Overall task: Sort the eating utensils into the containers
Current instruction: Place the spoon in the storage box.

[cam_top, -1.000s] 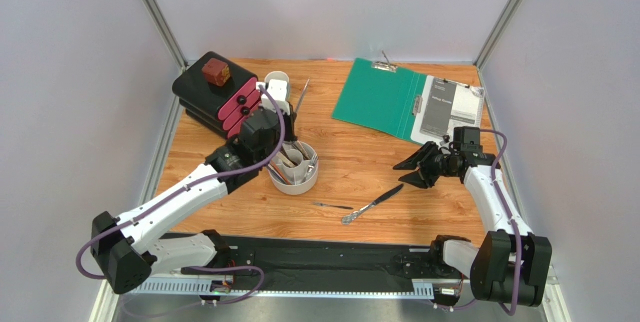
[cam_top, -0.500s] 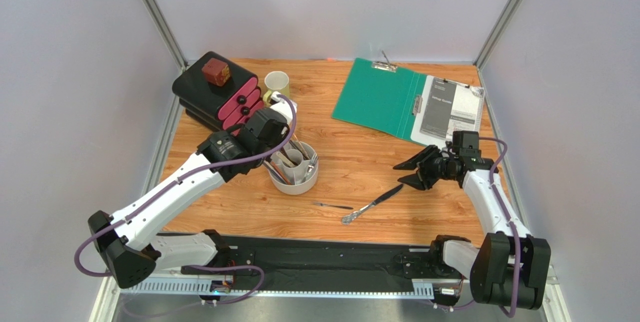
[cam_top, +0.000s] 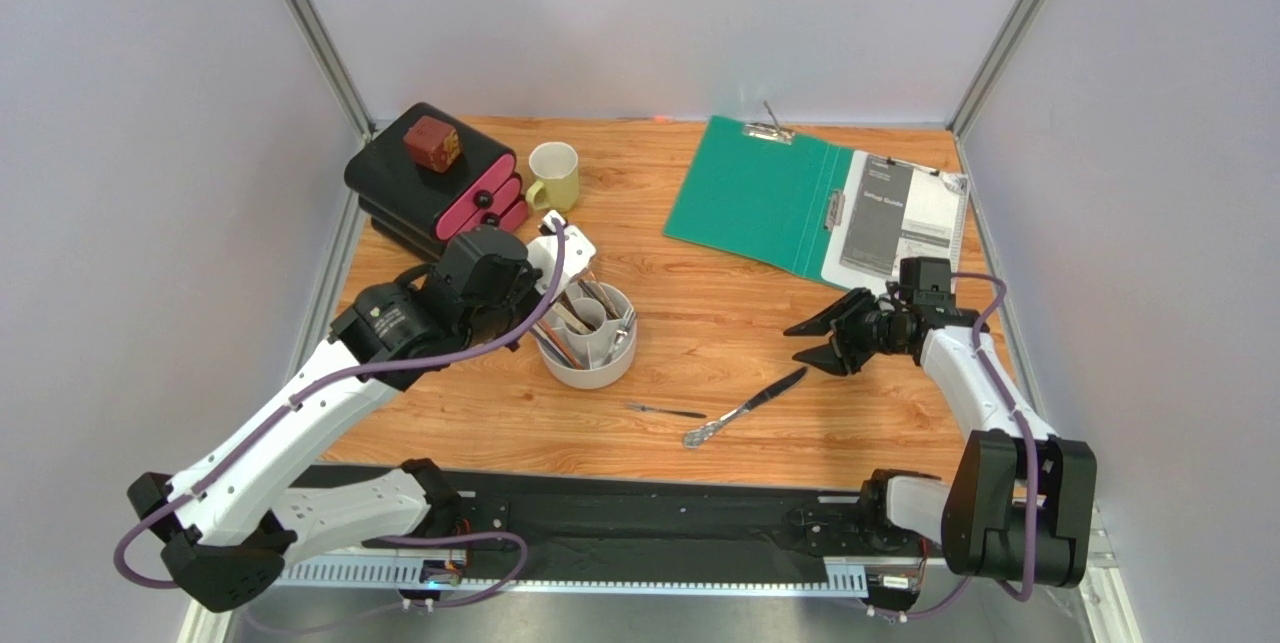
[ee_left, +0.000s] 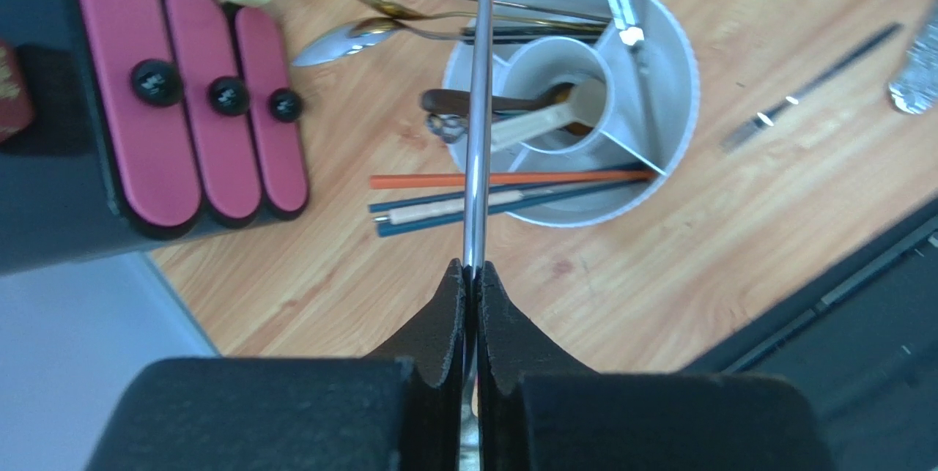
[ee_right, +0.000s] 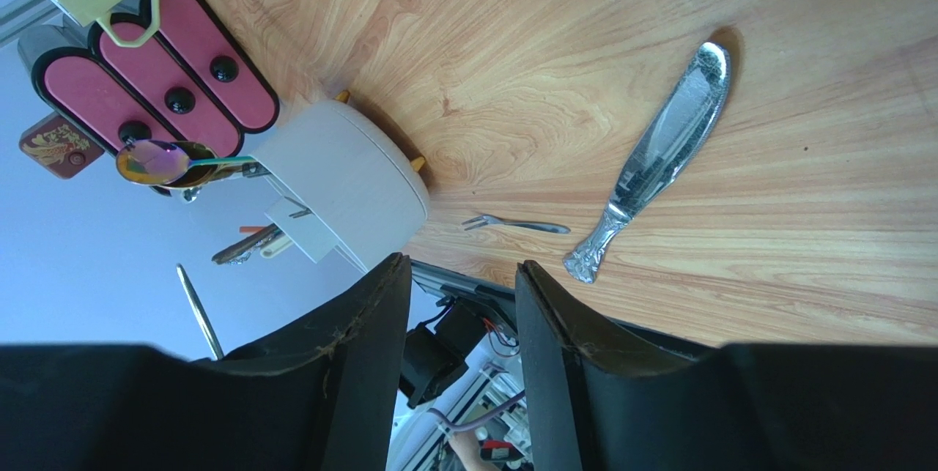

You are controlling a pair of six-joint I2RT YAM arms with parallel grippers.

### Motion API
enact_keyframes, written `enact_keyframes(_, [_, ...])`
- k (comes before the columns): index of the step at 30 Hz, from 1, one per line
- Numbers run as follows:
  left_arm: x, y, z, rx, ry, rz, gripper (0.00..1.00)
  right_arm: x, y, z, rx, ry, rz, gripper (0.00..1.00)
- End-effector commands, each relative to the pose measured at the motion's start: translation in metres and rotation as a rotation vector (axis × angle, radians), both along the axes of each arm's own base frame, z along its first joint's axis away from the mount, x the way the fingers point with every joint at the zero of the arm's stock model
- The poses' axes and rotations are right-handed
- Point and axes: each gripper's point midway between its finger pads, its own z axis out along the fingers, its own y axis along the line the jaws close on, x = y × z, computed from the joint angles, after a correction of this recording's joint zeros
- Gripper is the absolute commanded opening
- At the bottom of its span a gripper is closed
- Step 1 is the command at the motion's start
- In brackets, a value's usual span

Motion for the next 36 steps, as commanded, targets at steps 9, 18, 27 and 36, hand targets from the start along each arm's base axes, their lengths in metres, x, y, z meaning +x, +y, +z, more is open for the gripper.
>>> enact_keyframes(9, [-0.028,-0.016,-0.024,0.026,0.149,-0.163,0.0,0.006,0.004,0.006,0.026,-0.046,0.011,0.45])
enact_keyframes(18, [-0.024,0.01,-0.045,0.144,0.14,-0.084,0.0,-0.001,0.006,-0.002,0.043,-0.031,-0.002,0.45])
enact_keyframes(27, [-0.016,-0.003,-0.046,0.162,0.133,-0.125,0.0,0.0,0.007,-0.004,0.054,-0.03,0.001,0.45])
enact_keyframes(36, [-0.005,-0.024,-0.054,0.207,0.138,-0.17,0.0,-0.006,0.01,-0.01,0.078,-0.017,0.004,0.45])
